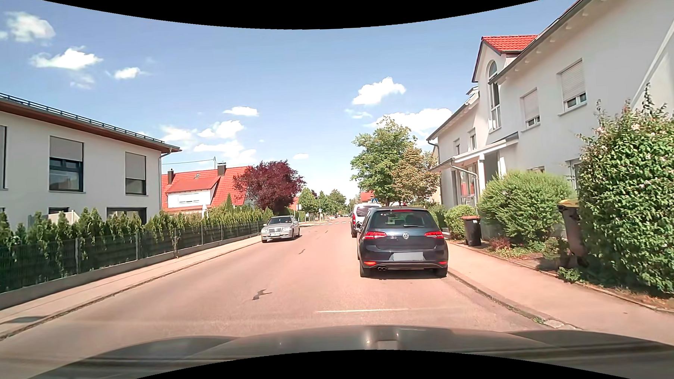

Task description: Follow the waypoints while adhering to traffic rules and regulations

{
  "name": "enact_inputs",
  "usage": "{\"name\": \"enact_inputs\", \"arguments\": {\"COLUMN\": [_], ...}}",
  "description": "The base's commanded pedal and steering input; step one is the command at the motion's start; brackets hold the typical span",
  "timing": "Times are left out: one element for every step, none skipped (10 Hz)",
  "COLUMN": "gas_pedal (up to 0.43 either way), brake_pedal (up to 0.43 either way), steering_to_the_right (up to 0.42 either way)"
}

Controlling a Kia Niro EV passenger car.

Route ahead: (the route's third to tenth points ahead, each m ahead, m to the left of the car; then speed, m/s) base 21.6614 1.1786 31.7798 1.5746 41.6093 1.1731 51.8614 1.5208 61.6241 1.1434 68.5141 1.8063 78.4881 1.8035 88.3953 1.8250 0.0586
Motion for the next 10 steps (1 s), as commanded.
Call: {"name": "enact_inputs", "arguments": {"gas_pedal": [0.000, 0.000, 0.000, 0.000, 0.000, 0.000, 0.000, 0.000, 0.000, 0.000], "brake_pedal": [0.244, 0.238, 0.238, 0.238, 0.238, 0.238, 0.238, 0.238, 0.238, 0.238], "steering_to_the_right": [0.040, 0.039, 0.039, 0.038, 0.038, 0.038, 0.038, 0.038, 0.038, 0.038]}}
